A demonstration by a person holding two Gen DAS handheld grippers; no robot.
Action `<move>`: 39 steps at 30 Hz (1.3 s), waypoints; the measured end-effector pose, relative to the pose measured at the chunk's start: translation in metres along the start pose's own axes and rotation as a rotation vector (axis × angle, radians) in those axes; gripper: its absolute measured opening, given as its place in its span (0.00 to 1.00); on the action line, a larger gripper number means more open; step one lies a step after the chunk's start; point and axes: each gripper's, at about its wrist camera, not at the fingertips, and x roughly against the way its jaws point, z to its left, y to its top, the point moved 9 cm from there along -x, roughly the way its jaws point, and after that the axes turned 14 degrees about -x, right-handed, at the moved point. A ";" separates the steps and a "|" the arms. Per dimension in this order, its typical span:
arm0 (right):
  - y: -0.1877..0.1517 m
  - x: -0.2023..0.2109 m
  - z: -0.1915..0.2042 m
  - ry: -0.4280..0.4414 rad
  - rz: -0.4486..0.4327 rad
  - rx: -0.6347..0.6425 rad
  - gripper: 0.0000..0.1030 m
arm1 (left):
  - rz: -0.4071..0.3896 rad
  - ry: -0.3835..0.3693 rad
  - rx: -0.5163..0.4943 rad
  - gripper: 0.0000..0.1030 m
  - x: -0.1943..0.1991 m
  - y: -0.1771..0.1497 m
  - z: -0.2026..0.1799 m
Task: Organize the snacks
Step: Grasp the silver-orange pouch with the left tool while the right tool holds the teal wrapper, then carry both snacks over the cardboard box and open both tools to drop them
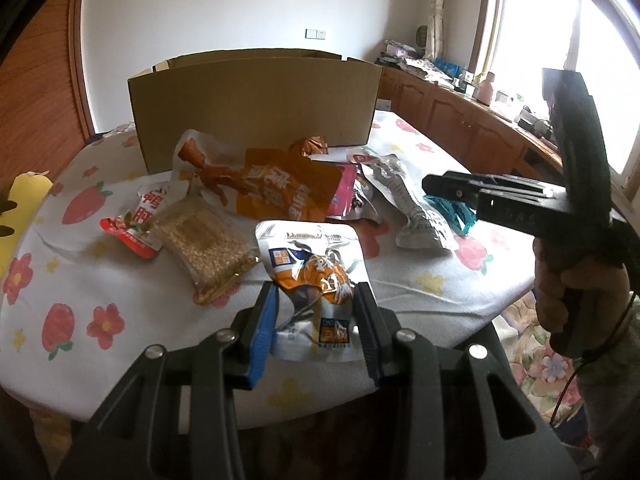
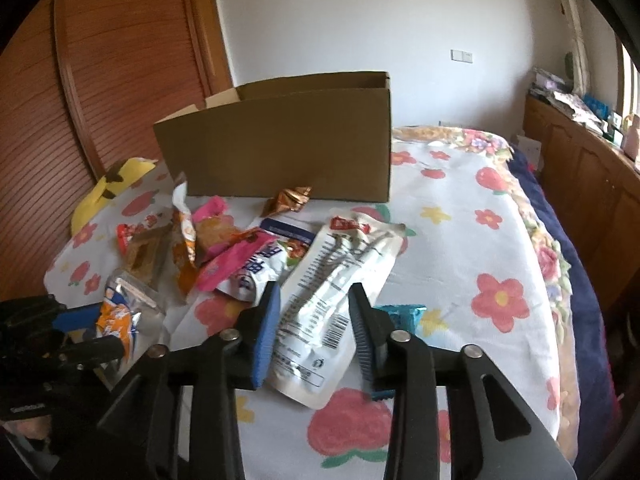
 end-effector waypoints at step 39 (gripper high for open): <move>0.060 0.014 -0.014 -0.084 -0.041 0.070 0.21 | -0.162 0.036 -0.022 0.36 0.031 0.087 0.059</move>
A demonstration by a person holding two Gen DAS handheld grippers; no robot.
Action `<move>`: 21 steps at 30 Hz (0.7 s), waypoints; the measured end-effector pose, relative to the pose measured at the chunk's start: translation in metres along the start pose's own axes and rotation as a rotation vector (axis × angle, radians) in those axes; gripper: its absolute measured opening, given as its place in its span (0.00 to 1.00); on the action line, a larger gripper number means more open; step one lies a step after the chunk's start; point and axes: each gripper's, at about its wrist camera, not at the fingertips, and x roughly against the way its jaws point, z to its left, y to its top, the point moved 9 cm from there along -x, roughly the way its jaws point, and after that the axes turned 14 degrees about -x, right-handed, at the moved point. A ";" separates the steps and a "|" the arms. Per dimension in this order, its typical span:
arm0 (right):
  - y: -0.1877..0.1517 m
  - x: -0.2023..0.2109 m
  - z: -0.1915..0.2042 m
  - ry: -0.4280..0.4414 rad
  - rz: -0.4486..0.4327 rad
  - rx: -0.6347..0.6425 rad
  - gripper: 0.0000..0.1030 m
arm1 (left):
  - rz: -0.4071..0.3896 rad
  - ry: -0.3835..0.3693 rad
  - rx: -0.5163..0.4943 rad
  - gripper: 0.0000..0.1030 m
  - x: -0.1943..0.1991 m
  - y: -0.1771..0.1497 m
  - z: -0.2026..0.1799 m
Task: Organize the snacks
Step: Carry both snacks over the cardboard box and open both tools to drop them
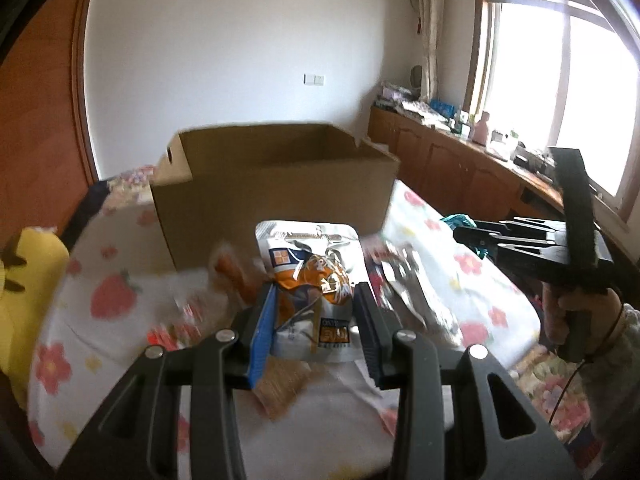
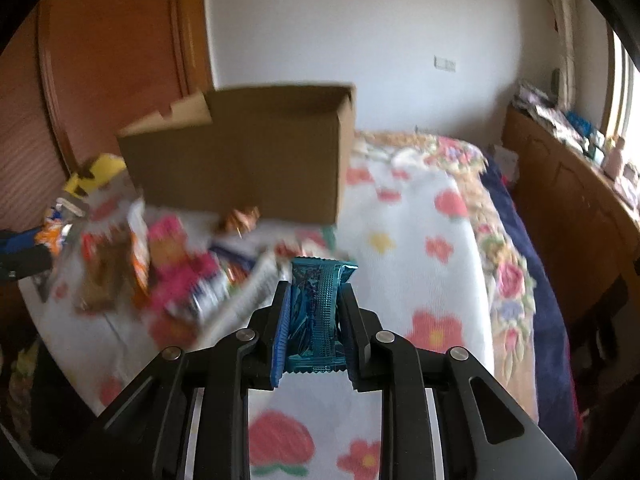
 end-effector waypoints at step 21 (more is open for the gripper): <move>0.141 -0.080 0.085 0.133 -0.094 0.023 0.22 | -0.026 0.032 0.027 0.36 -0.096 0.100 0.108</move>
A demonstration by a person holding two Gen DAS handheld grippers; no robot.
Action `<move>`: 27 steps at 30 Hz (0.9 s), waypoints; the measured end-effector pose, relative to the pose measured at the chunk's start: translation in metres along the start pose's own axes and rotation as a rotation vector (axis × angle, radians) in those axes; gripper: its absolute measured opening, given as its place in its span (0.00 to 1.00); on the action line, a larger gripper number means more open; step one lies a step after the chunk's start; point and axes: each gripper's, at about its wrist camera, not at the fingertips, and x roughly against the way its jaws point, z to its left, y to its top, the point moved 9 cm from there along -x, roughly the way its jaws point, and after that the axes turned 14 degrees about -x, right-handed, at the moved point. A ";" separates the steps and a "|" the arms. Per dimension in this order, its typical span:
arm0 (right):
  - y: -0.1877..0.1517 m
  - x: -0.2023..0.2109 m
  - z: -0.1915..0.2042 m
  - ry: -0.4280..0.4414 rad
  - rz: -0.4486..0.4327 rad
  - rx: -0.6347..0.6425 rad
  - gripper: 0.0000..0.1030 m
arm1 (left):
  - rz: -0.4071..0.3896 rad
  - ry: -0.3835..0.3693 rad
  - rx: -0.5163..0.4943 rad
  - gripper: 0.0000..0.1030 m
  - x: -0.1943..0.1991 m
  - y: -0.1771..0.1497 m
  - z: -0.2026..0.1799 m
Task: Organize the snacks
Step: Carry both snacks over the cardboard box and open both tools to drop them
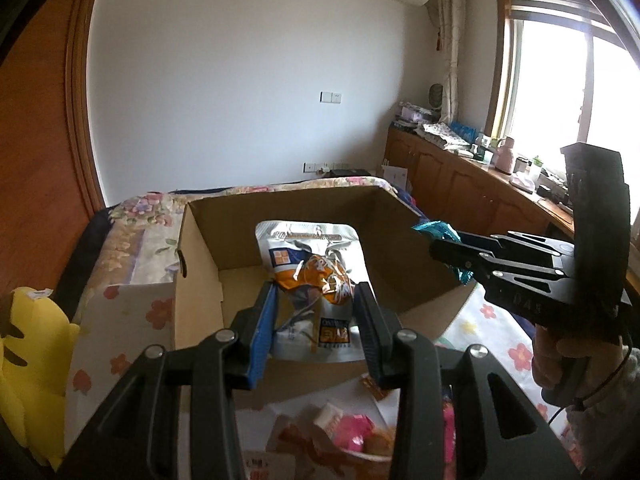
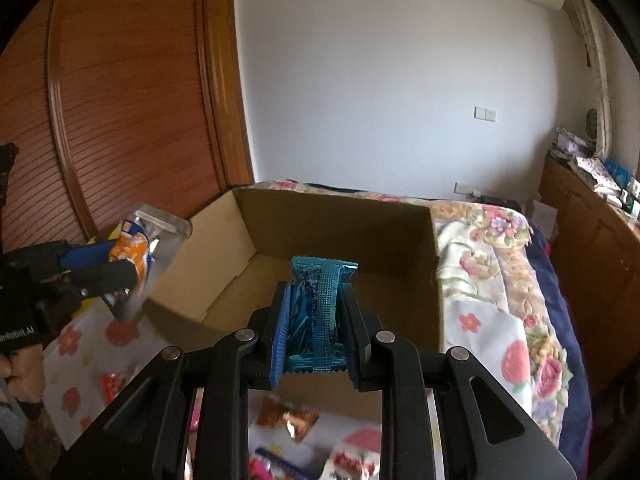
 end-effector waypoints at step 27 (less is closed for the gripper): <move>-0.012 0.019 0.002 -0.020 0.026 0.013 0.39 | 0.021 0.049 0.005 0.56 0.000 -0.015 -0.010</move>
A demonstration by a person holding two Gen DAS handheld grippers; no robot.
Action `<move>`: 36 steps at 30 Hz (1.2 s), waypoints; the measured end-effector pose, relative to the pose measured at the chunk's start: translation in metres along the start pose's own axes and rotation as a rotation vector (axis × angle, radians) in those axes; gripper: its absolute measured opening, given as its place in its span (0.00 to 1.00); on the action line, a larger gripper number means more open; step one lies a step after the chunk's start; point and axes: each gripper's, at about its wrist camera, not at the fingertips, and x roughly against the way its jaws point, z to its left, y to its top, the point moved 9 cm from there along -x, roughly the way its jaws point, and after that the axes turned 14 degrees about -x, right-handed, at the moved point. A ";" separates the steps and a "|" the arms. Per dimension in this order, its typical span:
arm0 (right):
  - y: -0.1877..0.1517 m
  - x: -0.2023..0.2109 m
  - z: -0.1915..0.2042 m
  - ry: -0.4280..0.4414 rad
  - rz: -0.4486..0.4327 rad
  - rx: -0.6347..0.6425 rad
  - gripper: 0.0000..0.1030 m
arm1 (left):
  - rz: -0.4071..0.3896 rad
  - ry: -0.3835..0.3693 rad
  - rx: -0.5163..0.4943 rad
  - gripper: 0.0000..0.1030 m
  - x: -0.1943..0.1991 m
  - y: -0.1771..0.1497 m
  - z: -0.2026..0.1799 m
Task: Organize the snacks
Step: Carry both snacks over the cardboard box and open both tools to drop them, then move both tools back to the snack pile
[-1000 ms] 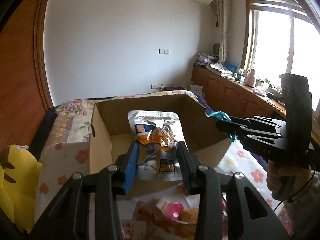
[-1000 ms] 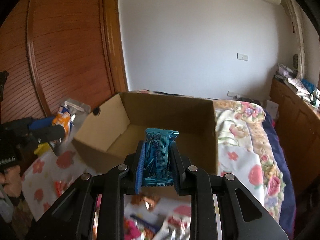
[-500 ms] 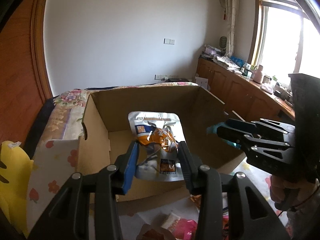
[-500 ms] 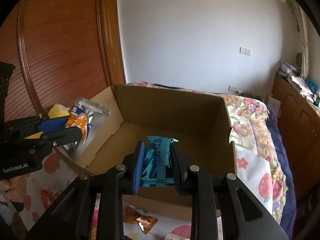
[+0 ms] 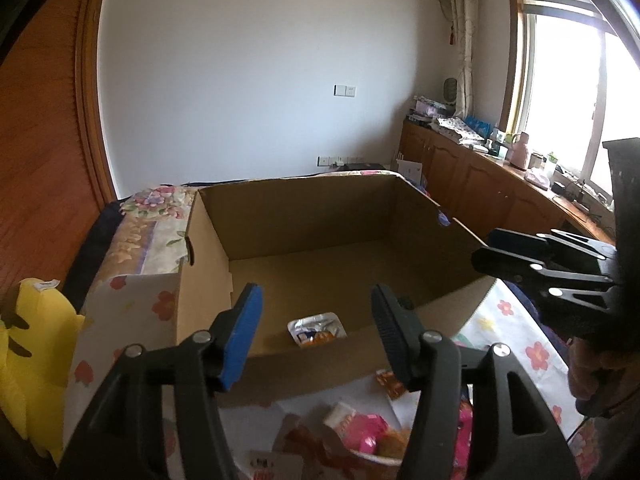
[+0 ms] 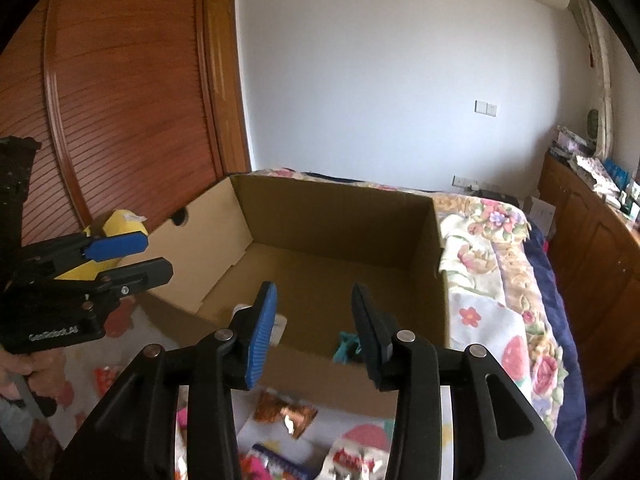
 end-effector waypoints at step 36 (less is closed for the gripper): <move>-0.168 0.017 -0.062 -0.103 0.204 -0.192 0.59 | 0.102 -0.074 0.021 0.56 0.040 -0.111 -0.081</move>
